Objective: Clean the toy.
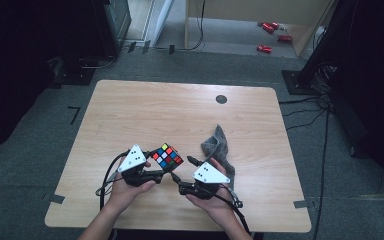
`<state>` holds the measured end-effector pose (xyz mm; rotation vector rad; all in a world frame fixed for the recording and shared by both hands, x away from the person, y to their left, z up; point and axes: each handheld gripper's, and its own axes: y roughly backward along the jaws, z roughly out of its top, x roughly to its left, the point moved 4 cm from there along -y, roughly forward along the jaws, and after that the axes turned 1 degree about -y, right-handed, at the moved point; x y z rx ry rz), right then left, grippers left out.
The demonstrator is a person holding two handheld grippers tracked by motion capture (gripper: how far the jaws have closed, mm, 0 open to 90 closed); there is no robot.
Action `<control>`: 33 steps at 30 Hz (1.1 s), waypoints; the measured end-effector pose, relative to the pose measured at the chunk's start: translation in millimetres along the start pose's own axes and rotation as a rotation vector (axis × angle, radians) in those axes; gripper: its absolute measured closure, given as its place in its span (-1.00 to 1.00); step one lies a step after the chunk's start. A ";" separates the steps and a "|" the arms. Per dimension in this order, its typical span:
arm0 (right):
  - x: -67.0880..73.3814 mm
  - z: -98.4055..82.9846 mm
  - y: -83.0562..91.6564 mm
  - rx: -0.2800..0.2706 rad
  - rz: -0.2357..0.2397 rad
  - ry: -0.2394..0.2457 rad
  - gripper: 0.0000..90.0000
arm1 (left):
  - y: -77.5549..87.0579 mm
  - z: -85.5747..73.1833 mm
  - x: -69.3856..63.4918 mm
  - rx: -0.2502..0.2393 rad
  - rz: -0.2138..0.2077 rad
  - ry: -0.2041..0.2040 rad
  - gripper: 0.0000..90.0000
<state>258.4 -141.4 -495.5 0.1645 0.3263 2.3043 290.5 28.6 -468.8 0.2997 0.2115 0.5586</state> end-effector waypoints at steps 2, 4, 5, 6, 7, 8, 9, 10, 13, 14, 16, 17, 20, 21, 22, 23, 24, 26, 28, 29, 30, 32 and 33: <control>3.2 -0.6 -1.3 -0.003 -0.002 0.028 -0.44 | -1.0 0.8 -1.6 0.004 -0.005 0.014 -0.22; 5.6 -1.6 -2.9 -0.004 -0.014 0.056 -0.43 | -2.2 1.4 -3.4 0.009 -0.011 0.024 -0.22; 6.3 -2.2 -3.3 -0.003 -0.020 0.064 -0.42 | -2.9 1.7 -4.6 0.012 -0.017 0.032 -0.22; 6.5 -2.6 -3.7 -0.006 -0.023 0.070 -0.41 | -3.6 1.9 -5.7 0.016 -0.020 0.036 -0.22; 6.5 -3.0 -3.8 -0.010 -0.030 0.075 -0.40 | -4.4 2.0 -6.6 0.022 -0.019 0.039 -0.22; 6.3 -3.1 -3.7 -0.015 -0.035 0.082 -0.39 | -5.1 2.3 -7.5 0.029 -0.017 0.046 -0.22; 6.3 -3.3 -3.6 -0.021 -0.036 0.091 -0.36 | -5.9 2.6 -7.9 0.033 -0.015 0.056 -0.22; 6.6 -3.4 -3.5 -0.028 -0.040 0.098 -0.33 | -6.6 2.9 -8.2 0.038 -0.016 0.070 -0.22; 8.2 -3.8 -3.6 -0.041 -0.062 0.128 -0.30 | -8.5 2.9 -9.0 0.055 -0.012 0.104 -0.22; 8.4 -3.9 -3.8 -0.044 -0.067 0.136 -0.30 | -9.0 2.7 -9.4 0.060 -0.011 0.115 -0.22; 8.8 -4.2 -4.5 -0.051 -0.076 0.151 -0.29 | -9.9 2.7 -10.0 0.071 -0.019 0.140 -0.22; 9.2 -4.5 -4.7 -0.052 -0.080 0.155 -0.28 | -10.1 2.7 -10.3 0.073 -0.019 0.143 -0.22; 9.5 -4.6 -4.2 -0.059 -0.092 0.180 -0.23 | -10.3 3.0 -9.7 0.069 -0.028 0.152 -0.22; 9.6 -4.3 -3.5 -0.063 -0.093 0.191 -0.23 | -10.2 2.9 -9.0 0.069 -0.037 0.154 -0.22; 9.6 -4.1 -3.1 -0.062 -0.092 0.194 -0.23 | -10.2 2.9 -8.5 0.069 -0.045 0.157 -0.23; 9.4 -3.7 -2.6 -0.060 -0.090 0.193 -0.23 | -10.1 3.0 -8.2 0.064 -0.051 0.157 -0.23; 9.2 -3.4 -2.1 -0.063 -0.089 0.197 -0.22 | -10.0 3.2 -8.3 0.058 -0.058 0.155 -0.24; 8.2 -2.9 -1.1 -0.063 -0.081 0.194 -0.22 | -9.3 4.0 -8.2 0.048 -0.073 0.151 -0.29; 5.8 -2.0 0.4 -0.056 -0.076 0.193 -0.22 | -7.2 6.2 -7.8 0.031 -0.073 0.139 -0.40; 4.0 -1.9 1.3 -0.050 -0.082 0.191 -0.22 | -5.6 7.5 -7.2 0.022 -0.075 0.128 -0.46; 1.3 -1.9 2.1 -0.045 -0.088 0.181 -0.22 | -3.9 8.7 -6.5 0.014 -0.073 0.115 -0.52; -5.0 -1.7 4.2 -0.041 -0.091 0.152 -0.22 | -0.6 9.9 -4.7 0.006 -0.054 0.078 -0.62; -8.7 -1.1 5.3 -0.039 -0.091 0.142 -0.22 | 0.5 10.1 -4.1 0.000 -0.051 0.065 -0.65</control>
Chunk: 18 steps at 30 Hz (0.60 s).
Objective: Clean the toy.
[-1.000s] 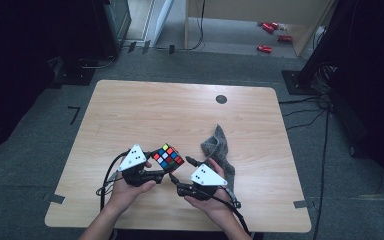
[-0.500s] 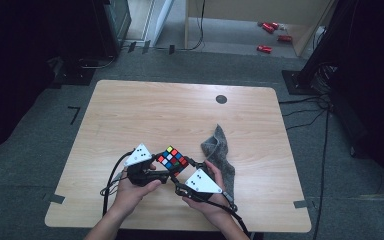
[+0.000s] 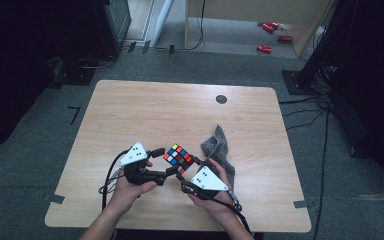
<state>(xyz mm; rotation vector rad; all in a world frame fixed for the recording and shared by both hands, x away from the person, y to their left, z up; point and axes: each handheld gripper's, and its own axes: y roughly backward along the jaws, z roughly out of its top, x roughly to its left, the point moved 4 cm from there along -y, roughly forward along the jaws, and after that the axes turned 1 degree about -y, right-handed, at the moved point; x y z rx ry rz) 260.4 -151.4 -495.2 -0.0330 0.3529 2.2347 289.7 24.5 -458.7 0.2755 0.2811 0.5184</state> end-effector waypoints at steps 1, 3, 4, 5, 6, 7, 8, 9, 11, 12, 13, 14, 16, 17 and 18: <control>-3.5 0.1 1.3 0.007 0.002 -0.017 -0.22 | 1.1 -0.1 0.8 -0.005 0.005 -0.020 -0.69; -10.1 1.1 3.7 0.015 0.018 -0.051 -0.22 | 2.6 -1.2 1.3 -0.010 0.020 -0.067 -0.70; -13.1 1.7 4.9 0.023 0.023 -0.066 -0.22 | 2.7 -2.2 1.5 -0.007 0.023 -0.090 -0.72; -16.0 2.6 6.2 0.028 0.031 -0.081 -0.22 | 2.4 -3.6 1.4 -0.004 0.028 -0.112 -0.73; -18.8 3.6 7.3 0.027 0.036 -0.092 -0.22 | 1.6 -5.4 1.4 -0.001 0.040 -0.137 -0.73; -21.0 4.5 8.5 0.027 0.041 -0.103 -0.22 | 0.6 -7.4 1.7 0.002 0.059 -0.160 -0.73; -22.6 5.4 9.9 0.029 0.043 -0.118 -0.22 | -0.1 -9.4 1.9 0.000 0.079 -0.183 -0.73; -24.1 6.6 10.8 0.025 0.046 -0.127 -0.22 | -0.7 -11.4 1.8 -0.004 0.088 -0.206 -0.73; -25.5 9.0 13.2 0.036 0.052 -0.151 -0.22 | -2.4 -14.6 1.5 -0.008 0.100 -0.235 -0.73; -25.8 10.5 14.3 0.043 0.056 -0.167 -0.22 | -3.6 -16.0 1.5 -0.007 0.111 -0.254 -0.73; -26.0 12.2 15.6 0.047 0.062 -0.184 -0.22 | -4.8 -17.2 1.4 -0.007 0.118 -0.267 -0.72; -26.1 13.8 16.9 0.047 0.068 -0.200 -0.22 | -5.9 -18.4 1.1 -0.009 0.125 -0.281 -0.71; -26.3 17.3 18.8 0.048 0.077 -0.229 -0.22 | -7.5 -20.3 0.0 -0.012 0.130 -0.309 -0.69; -26.0 18.9 19.9 0.051 0.082 -0.244 -0.22 | -8.2 -21.0 -0.9 -0.014 0.133 -0.322 -0.69; -25.9 20.6 20.7 0.053 0.085 -0.254 -0.22 | -9.2 -21.5 -1.9 -0.020 0.137 -0.337 -0.68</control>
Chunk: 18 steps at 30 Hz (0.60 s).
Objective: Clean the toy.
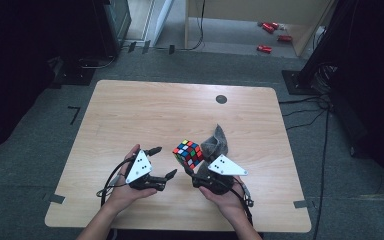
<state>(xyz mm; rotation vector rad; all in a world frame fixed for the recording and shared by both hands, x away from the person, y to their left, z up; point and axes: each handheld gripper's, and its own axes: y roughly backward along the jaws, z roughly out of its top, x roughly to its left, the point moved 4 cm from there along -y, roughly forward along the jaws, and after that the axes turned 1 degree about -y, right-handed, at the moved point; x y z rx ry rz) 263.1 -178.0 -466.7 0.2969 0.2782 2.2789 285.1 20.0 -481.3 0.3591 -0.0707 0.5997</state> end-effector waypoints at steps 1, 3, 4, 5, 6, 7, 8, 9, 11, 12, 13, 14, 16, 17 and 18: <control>0.8 1.2 0.6 0.000 0.005 -0.010 -0.22 | -0.9 -0.3 -1.1 -0.006 0.009 -0.020 -0.68; 3.0 2.9 1.3 0.005 0.017 -0.024 -0.22 | -2.6 -1.3 -3.6 -0.016 0.022 -0.069 -0.68; 4.4 3.4 1.4 0.008 0.023 -0.032 -0.23 | -3.6 -2.0 -5.1 -0.019 0.029 -0.095 -0.67; 5.8 3.7 1.3 0.012 0.028 -0.041 -0.22 | -4.5 -2.8 -6.7 -0.021 0.033 -0.121 -0.67; 6.9 3.9 1.0 0.016 0.033 -0.047 -0.22 | -5.4 -3.3 -8.5 -0.027 0.036 -0.140 -0.67; 8.1 3.9 0.5 0.019 0.038 -0.053 -0.22 | -6.5 -3.9 -9.9 -0.044 0.040 -0.167 -0.67; 9.6 3.6 -0.1 0.023 0.045 -0.062 -0.22 | -7.3 -4.4 -11.2 -0.050 0.046 -0.191 -0.67; 10.6 3.1 -0.8 0.029 0.049 -0.065 -0.23 | -8.2 -4.7 -12.5 -0.056 0.046 -0.207 -0.66; 13.0 1.8 -2.2 0.043 0.057 -0.072 -0.22 | -9.2 -5.0 -14.0 -0.066 0.046 -0.225 -0.65; 13.8 1.1 -3.1 0.049 0.061 -0.071 -0.23 | -9.3 -4.9 -14.3 -0.068 0.049 -0.232 -0.65; 15.1 0.4 -4.1 0.056 0.062 -0.074 -0.23 | -9.4 -4.8 -14.5 -0.071 0.051 -0.235 -0.65; 15.9 -0.3 -4.8 0.063 0.065 -0.074 -0.23 | -9.3 -4.6 -14.8 -0.076 0.051 -0.238 -0.65; 17.2 -1.0 -6.1 0.072 0.069 -0.079 -0.23 | -9.0 -4.4 -15.3 -0.083 0.059 -0.253 -0.65; 17.6 -1.3 -6.4 0.075 0.072 -0.085 -0.23 | -9.1 -4.6 -15.9 -0.087 0.060 -0.262 -0.65; 17.8 -1.6 -6.7 0.078 0.075 -0.092 -0.22 | -9.3 -4.9 -16.7 -0.088 0.065 -0.276 -0.64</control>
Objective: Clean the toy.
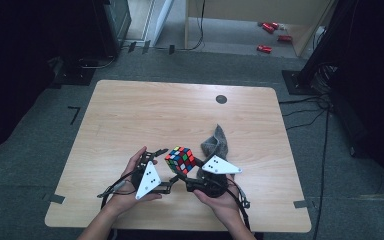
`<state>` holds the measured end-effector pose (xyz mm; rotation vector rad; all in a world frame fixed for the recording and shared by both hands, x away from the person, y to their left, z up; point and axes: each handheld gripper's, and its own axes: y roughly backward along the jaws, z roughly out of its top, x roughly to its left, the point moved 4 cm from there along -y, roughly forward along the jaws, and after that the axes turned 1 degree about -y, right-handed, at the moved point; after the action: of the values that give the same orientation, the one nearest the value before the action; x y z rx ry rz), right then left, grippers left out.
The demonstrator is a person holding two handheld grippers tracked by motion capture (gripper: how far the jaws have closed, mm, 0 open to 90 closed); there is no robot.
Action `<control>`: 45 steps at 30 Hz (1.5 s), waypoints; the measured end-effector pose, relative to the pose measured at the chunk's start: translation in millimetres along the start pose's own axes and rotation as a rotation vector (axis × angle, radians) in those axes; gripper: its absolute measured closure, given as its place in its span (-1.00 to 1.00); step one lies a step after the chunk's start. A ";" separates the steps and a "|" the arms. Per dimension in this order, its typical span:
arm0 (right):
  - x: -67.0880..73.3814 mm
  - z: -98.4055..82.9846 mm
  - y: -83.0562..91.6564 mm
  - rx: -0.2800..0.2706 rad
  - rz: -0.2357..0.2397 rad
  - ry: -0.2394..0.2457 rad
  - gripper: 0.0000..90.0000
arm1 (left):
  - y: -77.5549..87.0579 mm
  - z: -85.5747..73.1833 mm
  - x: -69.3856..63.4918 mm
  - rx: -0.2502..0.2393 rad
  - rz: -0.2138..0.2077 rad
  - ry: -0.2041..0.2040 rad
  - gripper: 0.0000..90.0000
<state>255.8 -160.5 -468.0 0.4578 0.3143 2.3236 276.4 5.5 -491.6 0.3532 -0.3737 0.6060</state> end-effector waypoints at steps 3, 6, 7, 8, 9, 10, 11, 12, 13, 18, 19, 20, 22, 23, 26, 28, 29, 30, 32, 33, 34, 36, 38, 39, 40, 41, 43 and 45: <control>-0.4 -0.7 -1.3 0.010 0.008 -0.022 -0.23 | -0.4 -0.1 -3.5 -0.016 0.015 -0.047 -0.50; -1.9 -1.0 -2.0 0.018 0.014 -0.043 -0.23 | -0.8 -0.6 -4.9 -0.016 0.017 -0.070 -0.40; -2.7 -1.1 -2.2 0.021 0.017 -0.053 -0.23 | -0.8 -0.9 -5.0 -0.015 0.016 -0.072 -0.39; -3.6 -1.3 -2.4 0.024 0.023 -0.065 -0.23 | -0.7 -1.5 -5.0 -0.013 0.017 -0.081 -0.38; -4.5 -1.5 -2.7 0.029 0.028 -0.079 -0.23 | -0.7 -2.2 -5.2 -0.009 0.019 -0.090 -0.36; -5.7 -1.9 -3.4 0.035 0.033 -0.094 -0.23 | -0.9 -2.9 -5.6 -0.002 0.019 -0.103 -0.34; -7.1 -2.3 -4.5 0.039 0.036 -0.110 -0.23 | -1.4 -3.6 -6.2 0.003 0.013 -0.118 -0.31; -8.8 -2.7 -5.4 0.041 0.035 -0.120 -0.23 | -2.1 -4.2 -6.9 0.009 0.002 -0.122 -0.24; -10.0 -3.2 -5.9 0.045 0.036 -0.130 -0.23 | -2.6 -4.6 -6.9 0.016 -0.001 -0.120 -0.23; -12.2 -2.2 -5.4 0.025 0.053 -0.137 -0.26 | -1.0 -4.4 -0.9 0.028 0.004 -0.065 -0.23; -13.1 -0.6 -3.6 0.011 0.055 -0.139 -0.31 | -0.4 -5.0 1.5 0.034 0.006 -0.046 -0.23; -14.9 1.3 -1.5 -0.003 0.052 -0.141 -0.38 | 0.2 -5.8 4.2 0.035 0.011 -0.022 -0.23; -19.8 5.0 3.9 -0.030 0.048 -0.138 -0.40 | 1.7 -7.9 9.8 0.043 0.013 0.031 -0.23; -23.3 6.3 6.9 -0.045 0.033 -0.122 -0.40 | 2.4 -9.0 12.2 0.047 0.012 0.061 -0.23; -34.1 9.0 16.2 -0.097 0.002 -0.076 -0.36 | 5.1 -10.8 16.9 0.089 -0.023 0.161 -0.23; -42.6 9.3 20.9 -0.117 -0.052 -0.027 -0.36 | 6.1 -11.7 19.1 0.112 -0.031 0.191 -0.23; -46.9 8.8 22.7 -0.117 -0.071 -0.010 -0.37 | 6.6 -11.8 20.2 0.114 -0.035 0.212 -0.23; -51.5 7.9 24.4 -0.115 -0.093 0.006 -0.37 | 7.5 -11.9 21.5 0.112 -0.046 0.235 -0.23; -60.1 5.2 27.1 -0.112 -0.131 0.041 -0.36 | 9.5 -11.4 22.9 0.104 -0.079 0.276 -0.23; -64.4 3.2 28.0 -0.105 -0.142 0.050 -0.36 | 10.5 -10.7 23.3 0.105 -0.103 0.297 -0.23; -68.6 1.2 28.8 -0.100 -0.144 0.054 -0.37 | 11.2 -10.2 23.8 0.108 -0.121 0.312 -0.23; -76.5 -2.9 29.8 -0.086 -0.149 0.059 -0.37 | 11.6 -10.3 24.7 0.116 -0.129 0.323 -0.23; -83.5 -7.0 29.9 -0.059 -0.152 0.066 -0.39 | 11.6 -11.0 24.8 0.122 -0.135 0.331 -0.23; -86.5 -9.3 29.6 -0.043 -0.152 0.071 -0.41 | 11.4 -11.4 24.8 0.127 -0.133 0.334 -0.23; -89.6 -11.6 29.1 -0.029 -0.158 0.080 -0.41 | 11.1 -12.0 24.9 0.131 -0.132 0.334 -0.23; -92.8 -14.1 28.1 -0.014 -0.170 0.090 -0.42 | 10.9 -12.4 24.9 0.133 -0.131 0.336 -0.23; -98.2 -19.4 25.5 0.022 -0.203 0.116 -0.42 | 10.7 -12.9 25.1 0.133 -0.133 0.348 -0.23; -101.9 -24.1 23.7 0.058 -0.215 0.132 -0.40 | 10.9 -12.8 25.3 0.132 -0.134 0.351 -0.23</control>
<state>299.0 -251.5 -505.2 0.2838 0.4722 2.1423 292.1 31.5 -489.4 0.3872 0.0267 0.5495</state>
